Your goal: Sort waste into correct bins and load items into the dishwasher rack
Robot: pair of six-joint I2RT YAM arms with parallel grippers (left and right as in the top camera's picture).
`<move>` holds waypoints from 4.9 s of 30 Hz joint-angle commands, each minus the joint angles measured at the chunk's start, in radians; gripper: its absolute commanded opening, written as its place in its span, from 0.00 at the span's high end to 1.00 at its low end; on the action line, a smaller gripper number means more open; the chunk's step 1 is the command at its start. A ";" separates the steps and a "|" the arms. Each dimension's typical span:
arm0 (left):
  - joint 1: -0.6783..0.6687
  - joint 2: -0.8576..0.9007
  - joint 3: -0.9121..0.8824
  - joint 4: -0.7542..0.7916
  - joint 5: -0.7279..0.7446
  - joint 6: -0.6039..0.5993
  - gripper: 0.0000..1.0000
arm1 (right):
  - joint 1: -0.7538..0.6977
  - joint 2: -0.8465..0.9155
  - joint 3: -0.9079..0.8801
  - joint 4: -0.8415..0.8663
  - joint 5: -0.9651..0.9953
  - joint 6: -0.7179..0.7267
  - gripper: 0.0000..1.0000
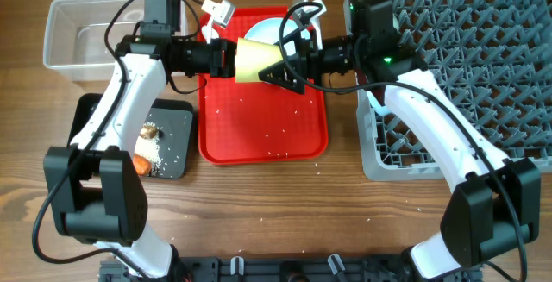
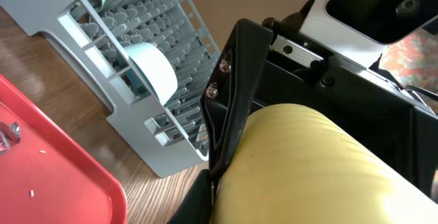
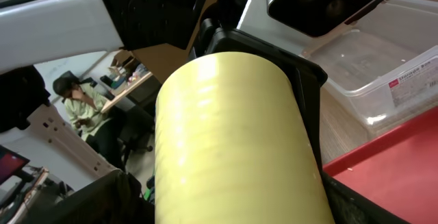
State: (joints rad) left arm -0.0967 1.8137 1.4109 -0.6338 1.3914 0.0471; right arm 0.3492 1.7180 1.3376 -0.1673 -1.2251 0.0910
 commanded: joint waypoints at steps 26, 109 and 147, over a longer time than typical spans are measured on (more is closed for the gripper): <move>0.094 -0.001 0.011 -0.047 -0.412 -0.011 0.64 | -0.383 -0.155 0.000 -0.305 0.241 0.023 0.48; -0.302 0.454 0.111 0.602 -1.277 -0.029 0.28 | -0.327 -0.306 0.366 -0.935 1.139 0.111 0.00; -0.207 0.007 0.127 -0.313 -1.257 0.070 0.11 | -0.327 -0.306 0.366 -0.944 1.135 0.092 0.00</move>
State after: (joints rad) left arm -0.2085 1.8080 1.5902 -0.9176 0.0811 0.0635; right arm 0.0269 1.4067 1.7081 -1.1149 -0.1028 0.1963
